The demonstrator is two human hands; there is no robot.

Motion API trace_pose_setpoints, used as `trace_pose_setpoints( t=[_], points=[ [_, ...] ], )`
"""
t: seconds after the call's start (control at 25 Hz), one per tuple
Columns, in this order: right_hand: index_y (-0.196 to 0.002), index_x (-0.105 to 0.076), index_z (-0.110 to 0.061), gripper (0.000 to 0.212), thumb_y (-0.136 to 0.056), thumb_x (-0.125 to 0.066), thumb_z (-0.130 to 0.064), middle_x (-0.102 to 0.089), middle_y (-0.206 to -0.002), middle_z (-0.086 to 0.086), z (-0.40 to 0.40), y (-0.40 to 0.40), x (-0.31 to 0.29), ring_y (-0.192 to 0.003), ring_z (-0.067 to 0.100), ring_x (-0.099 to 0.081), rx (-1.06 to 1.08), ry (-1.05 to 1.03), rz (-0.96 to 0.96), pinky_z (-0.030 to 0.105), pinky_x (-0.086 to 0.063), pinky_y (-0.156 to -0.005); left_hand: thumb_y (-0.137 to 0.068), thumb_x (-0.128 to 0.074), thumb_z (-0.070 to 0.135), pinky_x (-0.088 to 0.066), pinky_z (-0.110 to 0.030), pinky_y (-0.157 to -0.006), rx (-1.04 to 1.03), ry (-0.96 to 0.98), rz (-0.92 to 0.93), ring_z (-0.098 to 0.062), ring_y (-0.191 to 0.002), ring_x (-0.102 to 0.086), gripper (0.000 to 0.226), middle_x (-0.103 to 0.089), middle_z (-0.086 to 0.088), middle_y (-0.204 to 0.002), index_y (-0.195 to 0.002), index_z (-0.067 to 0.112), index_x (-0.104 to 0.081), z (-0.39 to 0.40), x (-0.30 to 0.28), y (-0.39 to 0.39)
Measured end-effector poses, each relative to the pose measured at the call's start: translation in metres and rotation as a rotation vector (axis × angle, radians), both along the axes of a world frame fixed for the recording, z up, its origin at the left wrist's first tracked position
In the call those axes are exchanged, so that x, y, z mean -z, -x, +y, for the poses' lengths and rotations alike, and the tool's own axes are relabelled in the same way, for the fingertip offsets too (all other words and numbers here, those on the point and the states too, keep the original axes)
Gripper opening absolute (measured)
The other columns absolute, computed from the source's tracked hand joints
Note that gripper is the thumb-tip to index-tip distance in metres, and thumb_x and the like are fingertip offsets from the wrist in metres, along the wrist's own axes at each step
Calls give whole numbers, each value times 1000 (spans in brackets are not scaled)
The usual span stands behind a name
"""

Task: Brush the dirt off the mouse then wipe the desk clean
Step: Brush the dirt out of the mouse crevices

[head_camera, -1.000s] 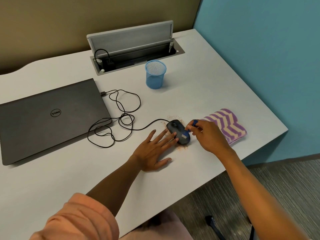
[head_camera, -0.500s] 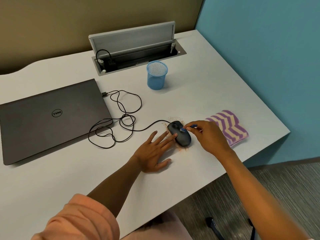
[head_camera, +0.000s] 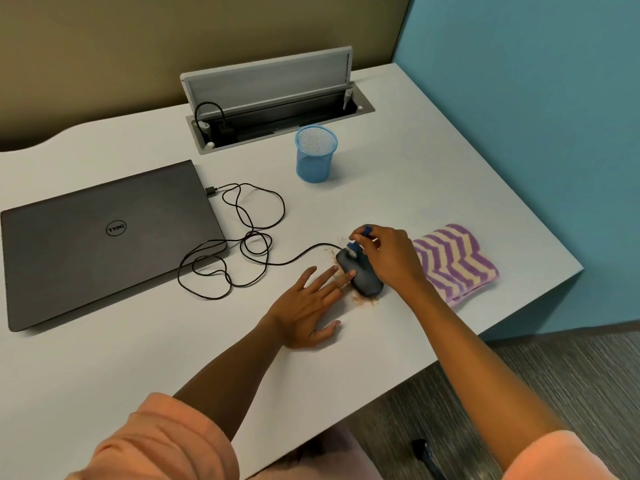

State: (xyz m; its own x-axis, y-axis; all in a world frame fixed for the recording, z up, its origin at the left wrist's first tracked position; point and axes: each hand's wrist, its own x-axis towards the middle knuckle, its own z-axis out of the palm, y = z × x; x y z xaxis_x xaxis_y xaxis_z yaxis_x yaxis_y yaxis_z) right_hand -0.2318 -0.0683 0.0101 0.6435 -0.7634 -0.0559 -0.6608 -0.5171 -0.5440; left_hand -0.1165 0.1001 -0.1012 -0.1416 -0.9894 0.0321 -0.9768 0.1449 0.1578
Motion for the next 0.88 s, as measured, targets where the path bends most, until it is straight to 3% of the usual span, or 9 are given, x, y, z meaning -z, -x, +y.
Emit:
trace_pose_setpoints(
  t=[0.12,0.28,0.4,0.56,0.76,0.88],
  points=[
    [-109,-71,-21,26,-99,-51,-35,-74,-101,4,-8,-5,5,-88,21,-68,9,-14,-27,32,-56,-76,-101,-33,59,10,-44,-124,1,-7,16,-25,-157,-9,73,-6,-1,-171,-158,14,-24,0,0,0],
    [-108,-68,-15,29,-100,-48,-35,-73,-101,8,-11,-6,14,-86,24,-67,12,81,133,29,-49,-69,-101,-30,61,13,-43,-123,-3,-11,15,-26,-156,-11,73,-10,-1,-171,-156,15,-25,-1,0,-1],
    [-113,-69,-19,30,-100,-47,-36,-73,-107,6,-11,-14,13,-92,23,-67,22,29,89,32,-55,-79,-101,-29,62,13,-44,-123,-9,-20,27,-26,-157,-11,74,-9,0,-171,-158,15,-23,-1,2,-2],
    [-107,-68,-16,29,-99,-48,-35,-73,-102,7,-15,-10,17,-82,20,-66,67,124,100,25,-43,-65,-100,-30,63,11,-44,-122,-1,-10,37,-27,-156,-12,73,-9,0,-170,-155,15,-26,-2,2,-2],
    [-109,-69,-15,29,-100,-48,-32,-73,-107,9,-17,-20,15,-93,26,-68,89,87,71,26,-44,-73,-99,-32,63,3,-49,-125,2,-7,69,-27,-156,-13,72,-10,0,-171,-154,18,-20,-1,1,-1],
    [-111,-69,-15,32,-100,-46,-34,-72,-108,9,-24,-17,16,-94,27,-68,96,103,124,26,-44,-73,-99,-31,63,13,-43,-123,-5,-1,66,-26,-156,-12,72,-8,1,-171,-154,17,-22,-1,1,-1]
  ],
)
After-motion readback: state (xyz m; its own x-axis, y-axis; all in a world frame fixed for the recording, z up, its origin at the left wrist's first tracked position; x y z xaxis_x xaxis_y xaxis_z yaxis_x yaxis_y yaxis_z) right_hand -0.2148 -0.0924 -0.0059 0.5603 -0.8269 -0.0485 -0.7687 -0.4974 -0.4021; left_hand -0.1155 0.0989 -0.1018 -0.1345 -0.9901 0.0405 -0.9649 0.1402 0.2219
